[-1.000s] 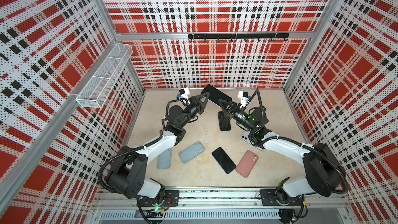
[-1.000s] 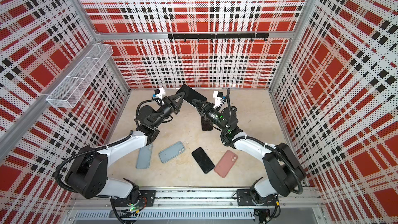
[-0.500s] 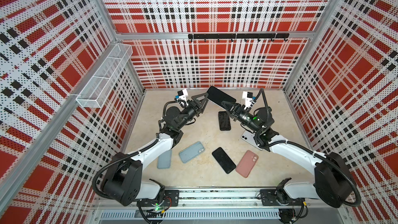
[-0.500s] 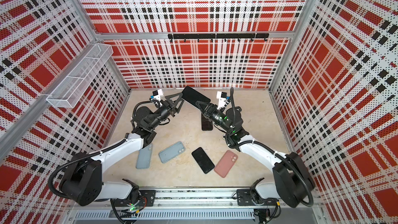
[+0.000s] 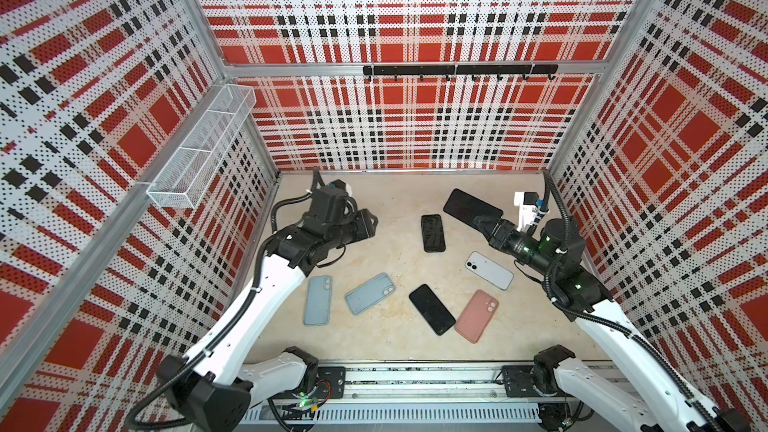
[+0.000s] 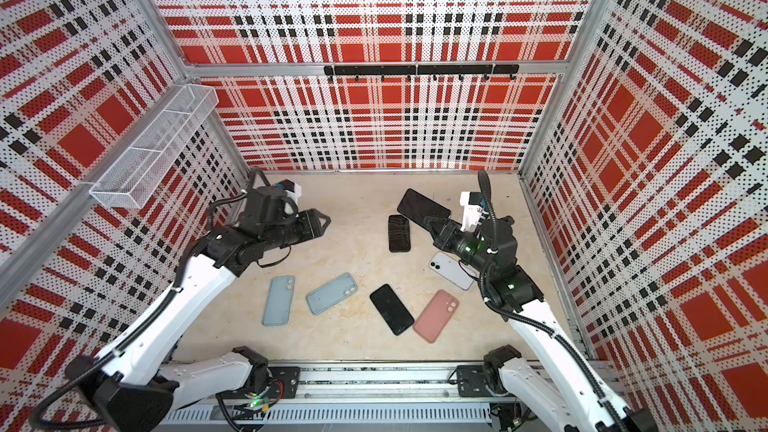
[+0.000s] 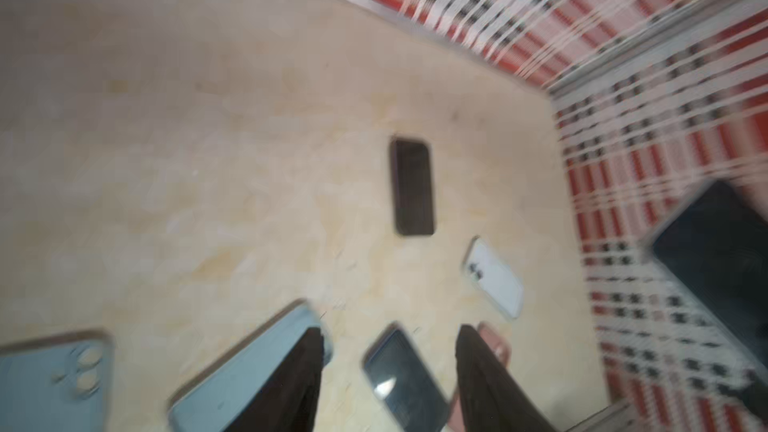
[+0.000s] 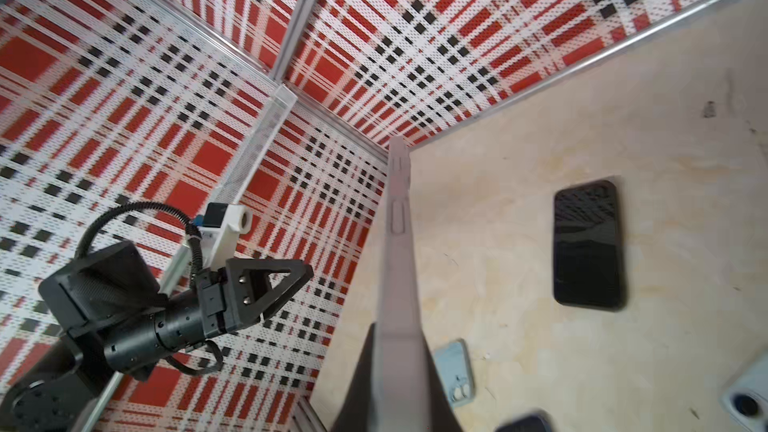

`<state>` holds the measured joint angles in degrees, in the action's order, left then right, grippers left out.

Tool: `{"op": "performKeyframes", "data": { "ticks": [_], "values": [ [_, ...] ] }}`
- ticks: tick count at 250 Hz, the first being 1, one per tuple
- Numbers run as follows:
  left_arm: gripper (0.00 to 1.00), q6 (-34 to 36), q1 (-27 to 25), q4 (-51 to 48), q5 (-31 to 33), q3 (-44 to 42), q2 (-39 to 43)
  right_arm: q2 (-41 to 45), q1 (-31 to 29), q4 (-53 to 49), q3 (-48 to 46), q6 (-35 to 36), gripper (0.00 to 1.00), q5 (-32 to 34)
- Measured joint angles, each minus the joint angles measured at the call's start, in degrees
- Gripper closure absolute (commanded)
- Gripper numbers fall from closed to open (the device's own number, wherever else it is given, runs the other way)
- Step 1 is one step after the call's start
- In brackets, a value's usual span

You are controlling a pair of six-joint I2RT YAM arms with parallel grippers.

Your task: Put the phone into the phone case

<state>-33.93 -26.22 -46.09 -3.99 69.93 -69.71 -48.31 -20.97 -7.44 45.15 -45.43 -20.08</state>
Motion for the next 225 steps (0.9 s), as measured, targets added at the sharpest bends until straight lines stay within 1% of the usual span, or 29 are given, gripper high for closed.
{"op": "performKeyframes", "data": {
  "ticks": [11, 30, 56, 91, 130, 154, 185, 225],
  "values": [
    [0.43, -0.35, -0.35, -2.78, -0.09, -1.77, -2.03, 0.59, 0.33, -2.56, 0.0, 1.46, 1.0, 0.0],
    [0.42, -3.45, -1.33, -5.35, -0.7, -5.46, -4.92, 0.85, 0.59, -5.29, -0.07, 3.45, 1.0, -0.02],
    [0.37, -11.13, -4.07, -5.97, -1.9, -9.86, -7.89, 0.85, 0.76, -6.58, -0.92, 4.57, 1.0, -0.28],
    [0.34, -22.16, -7.08, -2.8, -3.76, -14.32, -10.36, 1.07, 0.76, -6.71, -2.45, 5.31, 1.0, -0.52],
    [0.28, -34.84, -7.61, 2.62, -5.01, -20.09, -10.8, 2.89, 0.76, -6.73, -4.04, 5.84, 1.0, -0.48],
    [0.27, -42.47, -7.61, 5.57, -3.63, -22.58, -10.08, 4.09, 0.76, -6.69, -4.66, 6.16, 1.0, -0.5],
    [0.28, -52.43, -7.56, 8.2, 0.28, -25.2, -6.01, 4.28, 0.76, -6.4, -5.16, 6.49, 1.0, -0.76],
    [0.3, -61.79, -5.9, 9.81, 4.98, -26.18, -2.75, 4.26, 0.76, -6.03, -6.21, 6.69, 1.0, -1.73]
  ]
}}
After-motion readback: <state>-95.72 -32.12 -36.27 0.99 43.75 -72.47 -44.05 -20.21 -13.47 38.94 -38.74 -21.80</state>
